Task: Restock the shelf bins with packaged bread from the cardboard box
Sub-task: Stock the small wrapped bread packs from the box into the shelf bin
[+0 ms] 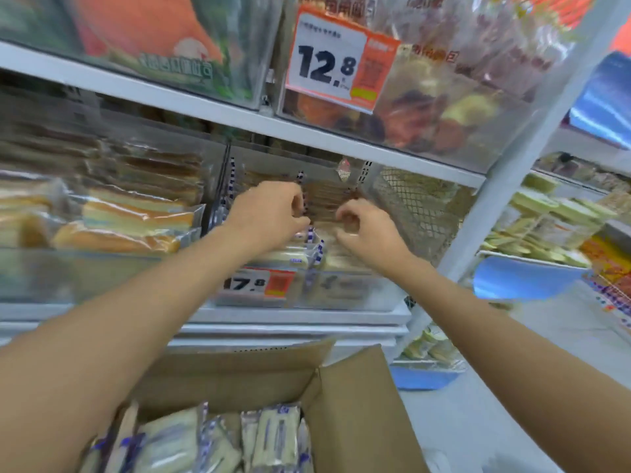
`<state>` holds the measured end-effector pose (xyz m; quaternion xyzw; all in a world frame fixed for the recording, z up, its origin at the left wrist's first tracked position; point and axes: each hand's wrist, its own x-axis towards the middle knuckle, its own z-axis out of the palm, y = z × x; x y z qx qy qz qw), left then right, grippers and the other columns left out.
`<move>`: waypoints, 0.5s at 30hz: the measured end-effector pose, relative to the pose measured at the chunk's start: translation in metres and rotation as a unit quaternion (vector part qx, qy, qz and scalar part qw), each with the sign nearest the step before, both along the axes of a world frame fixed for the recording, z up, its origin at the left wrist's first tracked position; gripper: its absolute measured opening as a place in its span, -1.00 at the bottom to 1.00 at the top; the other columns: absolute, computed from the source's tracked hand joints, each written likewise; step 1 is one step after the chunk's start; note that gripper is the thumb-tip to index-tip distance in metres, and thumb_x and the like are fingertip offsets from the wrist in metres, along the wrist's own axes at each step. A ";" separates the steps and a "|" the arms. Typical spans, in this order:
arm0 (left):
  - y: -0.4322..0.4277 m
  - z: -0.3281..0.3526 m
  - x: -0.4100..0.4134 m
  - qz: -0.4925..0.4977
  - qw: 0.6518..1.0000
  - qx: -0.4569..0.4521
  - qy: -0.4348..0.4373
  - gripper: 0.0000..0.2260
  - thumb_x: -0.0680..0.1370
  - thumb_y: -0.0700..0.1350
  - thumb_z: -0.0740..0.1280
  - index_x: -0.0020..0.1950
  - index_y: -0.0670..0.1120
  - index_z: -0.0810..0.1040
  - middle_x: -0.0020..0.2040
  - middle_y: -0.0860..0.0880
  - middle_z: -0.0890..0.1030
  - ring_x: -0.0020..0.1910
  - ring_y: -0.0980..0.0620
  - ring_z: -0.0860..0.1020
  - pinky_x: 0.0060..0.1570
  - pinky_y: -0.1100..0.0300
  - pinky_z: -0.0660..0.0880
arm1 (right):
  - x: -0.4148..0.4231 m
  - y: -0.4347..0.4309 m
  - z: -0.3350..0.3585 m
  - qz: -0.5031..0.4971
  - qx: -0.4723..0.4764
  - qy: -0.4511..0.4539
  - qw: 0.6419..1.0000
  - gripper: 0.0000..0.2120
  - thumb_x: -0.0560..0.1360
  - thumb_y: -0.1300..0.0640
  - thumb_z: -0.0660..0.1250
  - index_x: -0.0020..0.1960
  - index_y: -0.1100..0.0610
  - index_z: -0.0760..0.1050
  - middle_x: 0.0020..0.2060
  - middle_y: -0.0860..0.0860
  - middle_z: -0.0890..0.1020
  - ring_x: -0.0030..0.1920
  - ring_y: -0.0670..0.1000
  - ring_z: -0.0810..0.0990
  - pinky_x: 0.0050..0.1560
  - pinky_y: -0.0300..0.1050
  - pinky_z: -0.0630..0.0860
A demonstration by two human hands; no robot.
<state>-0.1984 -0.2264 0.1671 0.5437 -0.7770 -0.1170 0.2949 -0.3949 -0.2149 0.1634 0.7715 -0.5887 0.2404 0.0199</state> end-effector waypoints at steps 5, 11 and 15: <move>0.091 -0.023 0.038 0.015 0.998 0.053 -0.011 -0.89 0.45 0.00 0.39 -0.20 0.01 0.52 -0.24 0.07 0.56 -0.15 -0.02 0.56 -0.13 0.09 0.52 | 0.054 0.082 -0.040 0.080 0.037 -0.045 0.995 -0.96 0.46 0.16 0.37 -0.09 0.07 0.53 -0.26 -0.08 0.50 -0.25 -0.06 0.45 -0.21 -0.09 0.43; 0.148 -0.138 0.111 0.067 0.958 0.276 -0.035 -0.85 0.45 -0.02 0.45 -0.25 0.03 0.50 -0.31 0.13 0.53 -0.18 0.01 0.58 -0.12 0.16 0.51 | 0.083 0.142 -0.178 0.070 0.329 -0.074 0.939 -0.84 0.51 0.19 0.32 0.07 0.10 0.58 -0.17 -0.08 0.55 -0.14 -0.06 0.50 -0.09 -0.20 0.38; 0.169 -0.199 0.171 0.128 0.932 0.340 0.008 -0.84 0.44 -0.10 0.48 -0.27 0.02 0.53 -0.34 0.12 0.56 -0.28 0.13 0.56 -0.18 0.25 0.46 | 0.098 0.149 -0.267 0.030 0.467 -0.086 0.880 -0.73 0.54 0.16 0.33 0.23 0.15 0.54 0.08 0.04 0.61 0.08 0.03 0.56 0.06 -0.16 0.46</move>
